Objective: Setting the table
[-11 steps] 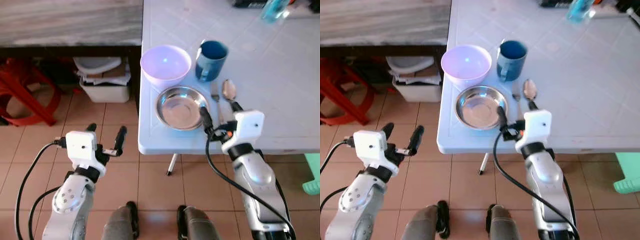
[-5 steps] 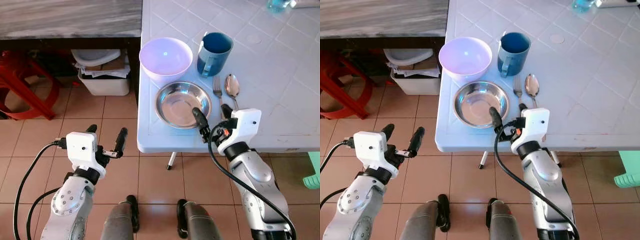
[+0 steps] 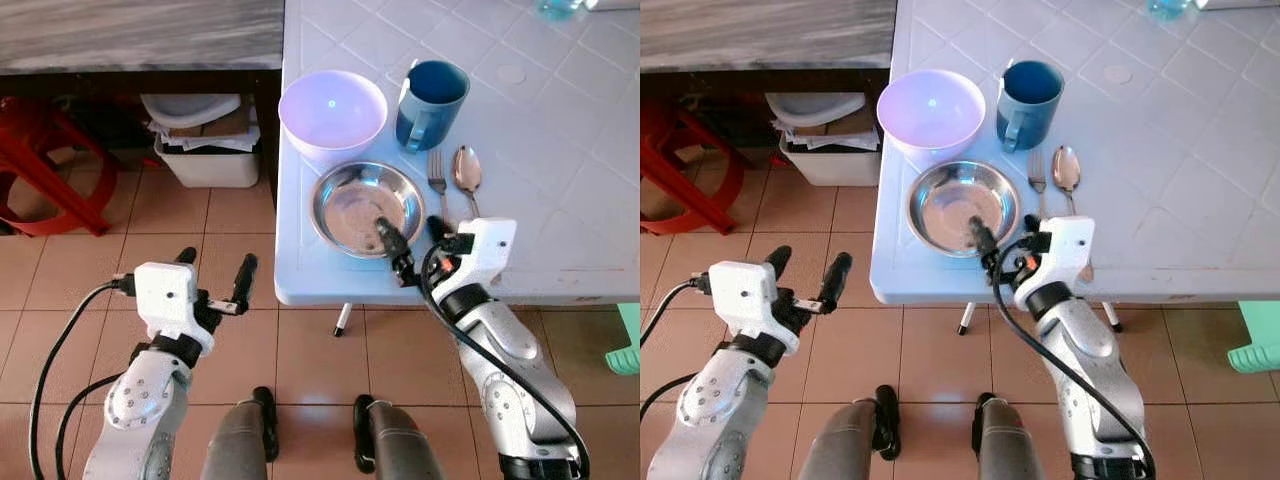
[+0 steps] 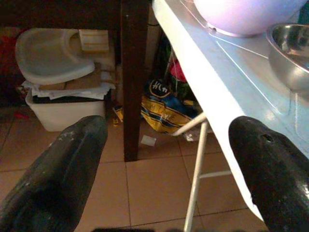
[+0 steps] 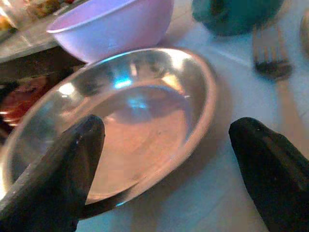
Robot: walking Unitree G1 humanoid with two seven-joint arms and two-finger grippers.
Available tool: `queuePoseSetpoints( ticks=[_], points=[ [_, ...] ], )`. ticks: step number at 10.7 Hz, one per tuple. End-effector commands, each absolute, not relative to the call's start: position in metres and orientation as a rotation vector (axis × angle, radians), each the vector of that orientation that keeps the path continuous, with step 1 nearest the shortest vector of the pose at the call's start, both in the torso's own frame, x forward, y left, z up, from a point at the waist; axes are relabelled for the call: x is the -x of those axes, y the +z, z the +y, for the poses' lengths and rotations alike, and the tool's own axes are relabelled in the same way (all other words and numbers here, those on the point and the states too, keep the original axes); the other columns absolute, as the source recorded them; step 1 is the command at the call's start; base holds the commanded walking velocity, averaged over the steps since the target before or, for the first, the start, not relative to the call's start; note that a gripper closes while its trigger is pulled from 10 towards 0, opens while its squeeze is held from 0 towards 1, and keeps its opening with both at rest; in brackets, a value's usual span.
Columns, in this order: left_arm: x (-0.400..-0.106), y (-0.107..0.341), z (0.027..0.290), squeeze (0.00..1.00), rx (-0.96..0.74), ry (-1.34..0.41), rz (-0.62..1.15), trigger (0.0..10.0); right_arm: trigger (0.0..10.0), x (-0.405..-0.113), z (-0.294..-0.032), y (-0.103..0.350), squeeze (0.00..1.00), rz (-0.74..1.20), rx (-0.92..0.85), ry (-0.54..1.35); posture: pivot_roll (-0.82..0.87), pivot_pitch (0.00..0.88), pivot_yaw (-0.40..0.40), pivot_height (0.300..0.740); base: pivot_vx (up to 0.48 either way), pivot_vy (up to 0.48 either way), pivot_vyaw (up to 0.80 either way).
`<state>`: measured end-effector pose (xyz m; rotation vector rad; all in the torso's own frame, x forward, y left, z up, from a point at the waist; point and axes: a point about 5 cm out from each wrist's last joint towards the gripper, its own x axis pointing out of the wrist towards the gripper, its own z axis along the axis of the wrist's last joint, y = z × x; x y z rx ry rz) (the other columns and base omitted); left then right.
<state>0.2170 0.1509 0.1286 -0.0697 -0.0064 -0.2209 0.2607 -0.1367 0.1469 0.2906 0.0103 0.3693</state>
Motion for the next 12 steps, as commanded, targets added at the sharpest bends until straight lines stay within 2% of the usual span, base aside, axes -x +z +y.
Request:
queuePoseSetpoints(
  ticks=[1, 2, 3, 12],
  points=[
    [-0.213, 0.129, 0.150, 0.00, 0.060, -0.229, -0.001, 10.0, 10.0, -0.256, -0.134, 0.150, 0.00, 0.008, -0.307, 0.404, -0.02, 0.295, 0.018, 0.740, 0.000, 0.000, 0.00],
    [-0.212, 0.128, 0.149, 0.00, 0.066, -0.235, 0.002, 10.0, 4.5, -0.255, -0.132, 0.149, 0.00, 0.027, -0.333, 0.413, -0.02, 0.294, 0.019, 0.740, 0.000, 0.000, 0.00],
    [-0.213, 0.128, 0.149, 0.00, 0.066, -0.236, 0.002, 10.0, 0.0, -0.255, -0.132, 0.149, 0.00, 0.032, -0.344, 0.415, -0.02, 0.292, 0.019, 0.740, 0.000, 0.000, 0.00],
    [-0.211, 0.127, 0.144, 0.00, 0.078, -0.262, 0.006, 10.0, 0.0, -0.258, -0.148, 0.122, 0.00, 0.224, -0.477, 0.275, -0.02, 0.289, 0.016, 0.740, 0.000, 0.000, 0.00]
  ],
)
